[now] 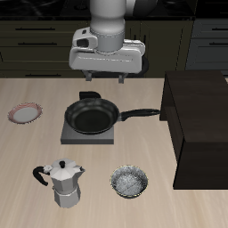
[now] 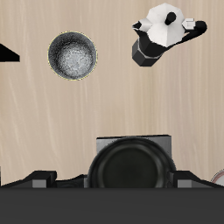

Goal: Place the bowl on top of the shelf

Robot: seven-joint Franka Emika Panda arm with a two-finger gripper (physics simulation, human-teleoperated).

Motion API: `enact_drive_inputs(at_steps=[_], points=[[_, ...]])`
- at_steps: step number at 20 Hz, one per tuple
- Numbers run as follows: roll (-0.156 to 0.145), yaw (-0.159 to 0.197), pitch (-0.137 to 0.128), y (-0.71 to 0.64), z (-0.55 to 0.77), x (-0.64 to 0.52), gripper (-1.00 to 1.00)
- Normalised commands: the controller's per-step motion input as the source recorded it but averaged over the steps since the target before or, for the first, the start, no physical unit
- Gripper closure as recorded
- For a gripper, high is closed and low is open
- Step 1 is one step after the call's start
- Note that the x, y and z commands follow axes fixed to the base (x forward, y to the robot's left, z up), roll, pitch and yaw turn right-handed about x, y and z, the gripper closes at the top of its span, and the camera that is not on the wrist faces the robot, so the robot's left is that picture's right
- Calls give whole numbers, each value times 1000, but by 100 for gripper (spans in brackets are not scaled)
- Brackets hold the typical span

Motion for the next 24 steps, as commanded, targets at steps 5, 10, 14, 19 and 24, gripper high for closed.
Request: enact_drive_inputs(at_steps=[5,10,14,19,24], points=[[-28,1,1,-51,40,336,-100],[-13,2,3,12,53,442,-100],[-12,3,0,80,44,291,-100],[-11,-4,14,84,-2,294,-100],[6,18,-4,108,-29,149,-100]])
